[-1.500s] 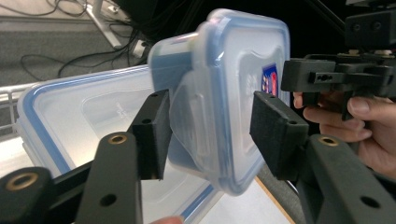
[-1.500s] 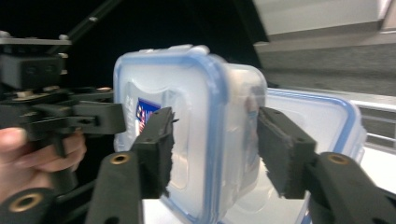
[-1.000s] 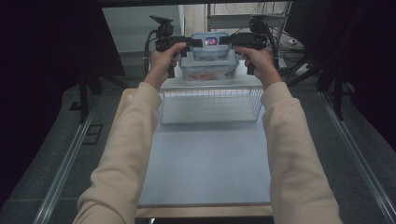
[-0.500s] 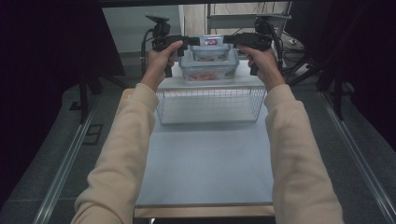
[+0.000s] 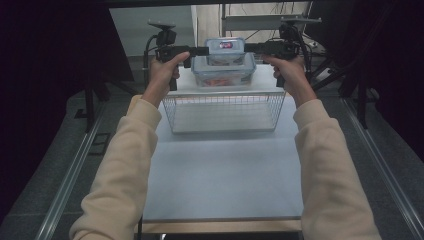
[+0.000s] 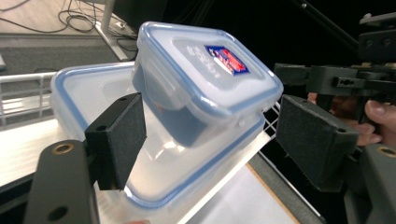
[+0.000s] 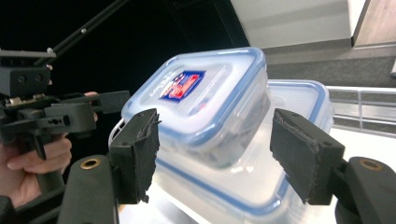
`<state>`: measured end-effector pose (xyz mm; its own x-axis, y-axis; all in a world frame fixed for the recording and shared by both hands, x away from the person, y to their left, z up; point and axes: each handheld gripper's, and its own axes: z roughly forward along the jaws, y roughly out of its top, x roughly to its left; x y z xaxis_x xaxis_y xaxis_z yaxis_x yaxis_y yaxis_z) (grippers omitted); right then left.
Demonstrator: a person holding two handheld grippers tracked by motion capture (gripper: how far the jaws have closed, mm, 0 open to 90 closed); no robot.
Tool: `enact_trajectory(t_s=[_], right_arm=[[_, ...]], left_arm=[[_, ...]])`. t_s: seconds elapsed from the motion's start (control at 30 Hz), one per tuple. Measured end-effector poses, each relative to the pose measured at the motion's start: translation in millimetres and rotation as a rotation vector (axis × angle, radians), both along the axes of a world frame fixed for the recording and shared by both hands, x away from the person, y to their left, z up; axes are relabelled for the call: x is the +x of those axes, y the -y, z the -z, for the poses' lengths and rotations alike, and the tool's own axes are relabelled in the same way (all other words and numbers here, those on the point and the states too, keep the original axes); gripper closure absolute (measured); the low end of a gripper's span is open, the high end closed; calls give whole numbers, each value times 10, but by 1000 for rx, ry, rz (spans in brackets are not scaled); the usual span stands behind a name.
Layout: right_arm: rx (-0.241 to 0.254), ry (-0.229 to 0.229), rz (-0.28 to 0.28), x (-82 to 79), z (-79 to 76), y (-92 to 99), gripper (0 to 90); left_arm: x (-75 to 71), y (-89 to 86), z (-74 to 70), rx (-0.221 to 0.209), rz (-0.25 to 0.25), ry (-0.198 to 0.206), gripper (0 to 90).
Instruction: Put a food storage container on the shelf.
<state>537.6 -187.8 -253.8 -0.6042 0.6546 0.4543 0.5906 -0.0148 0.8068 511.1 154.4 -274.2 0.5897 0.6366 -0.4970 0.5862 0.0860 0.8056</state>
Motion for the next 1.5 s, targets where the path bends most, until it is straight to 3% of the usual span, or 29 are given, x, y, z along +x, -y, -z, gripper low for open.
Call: enact_trajectory(t_s=[0.47,0.9,1.2,1.43,1.47,1.5], right_arm=[[-64,50,-26,-371,9,129,321],[-97,86,-60,-708,263,306,301],[-70,108,-77,-1040,623,517,299],[-101,111,-103,-1285,939,649,294],[-101,111,-103,-1285,939,649,294],[-94,106,-113,-1354,1040,670,293]], left_arm=[[-414,-34,97,89,45,67,243],[-773,-84,321,129,76,83,241],[-1158,-198,685,144,96,104,243],[-1395,-251,1037,157,90,92,246],[-1395,-251,1037,157,90,92,246],[-1451,-257,1127,158,90,89,246]])
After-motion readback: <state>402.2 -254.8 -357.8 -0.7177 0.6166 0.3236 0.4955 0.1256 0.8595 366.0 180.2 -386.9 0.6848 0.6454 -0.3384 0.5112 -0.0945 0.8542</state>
